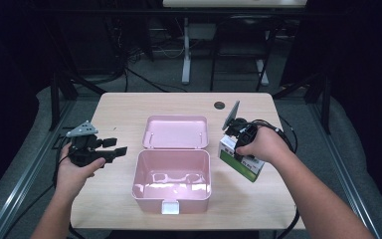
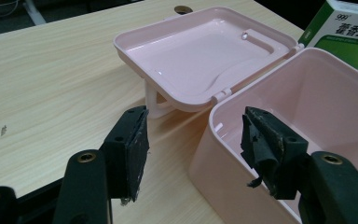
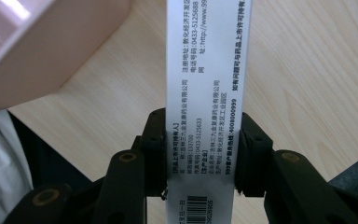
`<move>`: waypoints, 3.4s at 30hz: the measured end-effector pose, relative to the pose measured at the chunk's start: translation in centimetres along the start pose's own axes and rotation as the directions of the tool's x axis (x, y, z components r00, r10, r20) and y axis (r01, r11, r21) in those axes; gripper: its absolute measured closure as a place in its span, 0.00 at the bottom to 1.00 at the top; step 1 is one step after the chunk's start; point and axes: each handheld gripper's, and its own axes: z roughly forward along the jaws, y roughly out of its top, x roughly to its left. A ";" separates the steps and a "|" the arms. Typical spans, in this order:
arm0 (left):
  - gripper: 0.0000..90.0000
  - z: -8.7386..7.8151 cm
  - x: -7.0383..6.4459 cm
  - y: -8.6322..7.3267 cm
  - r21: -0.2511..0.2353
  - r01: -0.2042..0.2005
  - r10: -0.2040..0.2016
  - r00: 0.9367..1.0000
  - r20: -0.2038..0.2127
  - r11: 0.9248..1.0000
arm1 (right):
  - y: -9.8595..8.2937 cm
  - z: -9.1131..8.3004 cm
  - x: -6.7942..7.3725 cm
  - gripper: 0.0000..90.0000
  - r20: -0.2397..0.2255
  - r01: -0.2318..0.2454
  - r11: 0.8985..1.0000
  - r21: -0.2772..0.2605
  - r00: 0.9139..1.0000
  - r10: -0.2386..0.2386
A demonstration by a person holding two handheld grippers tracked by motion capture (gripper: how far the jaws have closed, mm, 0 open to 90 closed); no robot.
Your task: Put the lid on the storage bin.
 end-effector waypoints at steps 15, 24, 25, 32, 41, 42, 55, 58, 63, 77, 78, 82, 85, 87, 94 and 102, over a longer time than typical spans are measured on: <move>0.45 0.0 0.1 0.0 0.002 0.005 -0.005 1.000 -0.004 1.000 | 0.6 -4.0 2.7 0.68 -0.002 0.087 0.996 -0.020 0.996 -0.087; 0.45 0.0 0.1 0.0 0.002 0.004 -0.004 1.000 -0.004 1.000 | 0.7 -5.0 3.0 0.68 0.009 0.103 0.995 -0.018 0.995 -0.103; 0.45 0.0 0.1 0.0 0.002 0.005 -0.005 1.000 -0.003 1.000 | 0.7 -5.2 3.0 0.68 0.008 0.100 0.995 -0.017 0.995 -0.100; 0.45 0.0 0.1 0.0 0.001 0.005 -0.005 1.000 -0.003 1.000 | 0.6 -5.8 3.2 0.68 0.011 0.111 0.994 -0.019 0.994 -0.111; 0.45 0.0 0.1 -0.1 0.002 0.004 -0.004 1.000 -0.003 1.000 | 0.6 -6.7 3.9 0.68 0.007 0.153 0.988 -0.034 0.988 -0.153; 0.45 0.1 0.1 -0.1 0.001 0.006 -0.006 1.000 -0.002 1.000 | 0.6 -6.7 4.0 0.68 0.003 0.155 0.987 -0.034 0.988 -0.155; 0.45 0.0 0.2 -0.1 0.005 0.005 -0.005 1.000 0.001 1.000 | 1.7 -7.7 6.7 0.68 0.010 0.242 0.970 -0.025 0.970 -0.241; 0.45 0.0 0.2 -0.1 0.004 0.006 -0.006 1.000 0.002 1.000 | 2.1 -7.8 7.6 0.68 0.005 0.268 0.963 -0.028 0.963 -0.268; 0.45 0.0 0.2 -0.1 0.006 0.005 -0.005 1.000 0.001 1.000 | 3.0 -8.0 9.2 0.68 0.001 0.317 0.948 -0.032 0.948 -0.317; 0.46 0.0 0.3 -0.1 0.004 0.005 -0.005 1.000 0.002 1.000 | 5.1 -7.6 13.0 0.68 -0.014 0.436 0.899 -0.046 0.899 -0.437; 0.46 0.0 0.3 -0.1 0.005 0.005 -0.005 1.000 0.002 1.000 | 5.2 -7.6 13.1 0.68 -0.014 0.445 0.895 -0.046 0.895 -0.446; 0.46 -0.1 0.3 -0.1 0.003 0.006 -0.006 1.000 0.004 1.000 | 5.7 -7.3 14.1 0.68 -0.017 0.470 0.881 -0.046 0.882 -0.471; 0.46 -0.1 0.3 -0.1 -0.003 0.007 -0.007 1.000 0.001 1.000 | 5.9 -7.2 14.7 0.68 -0.018 0.488 0.872 -0.047 0.872 -0.489; 0.46 -0.1 0.3 -0.1 -0.003 0.007 -0.007 1.000 0.001 1.000 | 6.1 -7.1 15.1 0.68 -0.021 0.504 0.862 -0.046 0.863 -0.505; 0.46 -0.1 0.4 -0.1 -0.005 0.007 -0.007 1.000 0.002 1.000 | 6.4 -6.5 16.1 0.68 -0.027 0.542 0.839 -0.050 0.839 -0.544; 0.46 -0.1 0.4 -0.1 -0.003 0.010 -0.010 1.000 0.000 1.000 | 6.6 -5.9 16.9 0.68 -0.027 0.583 0.811 -0.041 0.811 -0.584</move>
